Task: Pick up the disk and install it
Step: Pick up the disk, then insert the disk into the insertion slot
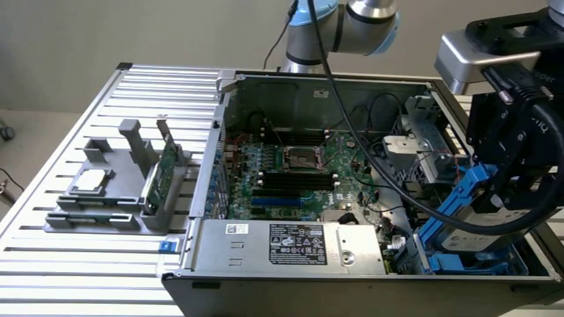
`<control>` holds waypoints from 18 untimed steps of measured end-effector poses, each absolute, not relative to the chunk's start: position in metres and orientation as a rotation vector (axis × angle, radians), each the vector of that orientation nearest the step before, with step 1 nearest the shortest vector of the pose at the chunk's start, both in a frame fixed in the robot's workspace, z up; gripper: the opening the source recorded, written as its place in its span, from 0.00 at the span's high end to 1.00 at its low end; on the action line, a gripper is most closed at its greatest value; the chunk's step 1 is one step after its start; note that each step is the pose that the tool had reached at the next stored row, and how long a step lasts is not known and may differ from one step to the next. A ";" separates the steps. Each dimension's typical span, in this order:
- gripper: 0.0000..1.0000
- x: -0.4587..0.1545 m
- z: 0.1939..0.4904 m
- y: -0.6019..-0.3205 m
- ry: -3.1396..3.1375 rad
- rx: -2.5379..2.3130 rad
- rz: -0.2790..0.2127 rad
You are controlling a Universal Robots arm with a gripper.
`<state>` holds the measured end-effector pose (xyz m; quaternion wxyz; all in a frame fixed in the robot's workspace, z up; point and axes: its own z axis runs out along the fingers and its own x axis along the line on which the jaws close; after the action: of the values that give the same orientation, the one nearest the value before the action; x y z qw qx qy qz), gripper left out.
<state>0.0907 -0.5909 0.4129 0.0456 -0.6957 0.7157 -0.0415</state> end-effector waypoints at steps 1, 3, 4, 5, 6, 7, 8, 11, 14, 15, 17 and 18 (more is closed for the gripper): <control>0.67 0.091 0.412 -0.591 2.187 -2.122 -0.127; 0.67 0.091 0.409 -0.591 2.191 -2.118 -0.126; 0.67 0.091 0.408 -0.591 2.193 -2.116 -0.126; 0.67 0.091 0.406 -0.591 2.195 -2.114 -0.126; 0.67 0.090 0.405 -0.591 2.197 -2.112 -0.126; 0.67 0.090 0.403 -0.591 2.199 -2.110 -0.126; 0.67 0.090 0.402 -0.591 2.201 -2.107 -0.126; 0.67 0.090 0.396 -0.591 2.207 -2.101 -0.126; 0.67 0.090 0.391 -0.591 2.213 -2.095 -0.125; 0.67 0.090 0.389 -0.591 2.215 -2.093 -0.125; 0.67 0.089 0.385 -0.591 2.217 -2.090 -0.125; 0.67 0.089 0.384 -0.591 2.218 -2.089 -0.125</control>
<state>0.0891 -0.5909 0.3835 0.0462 -0.6844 0.7265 -0.0409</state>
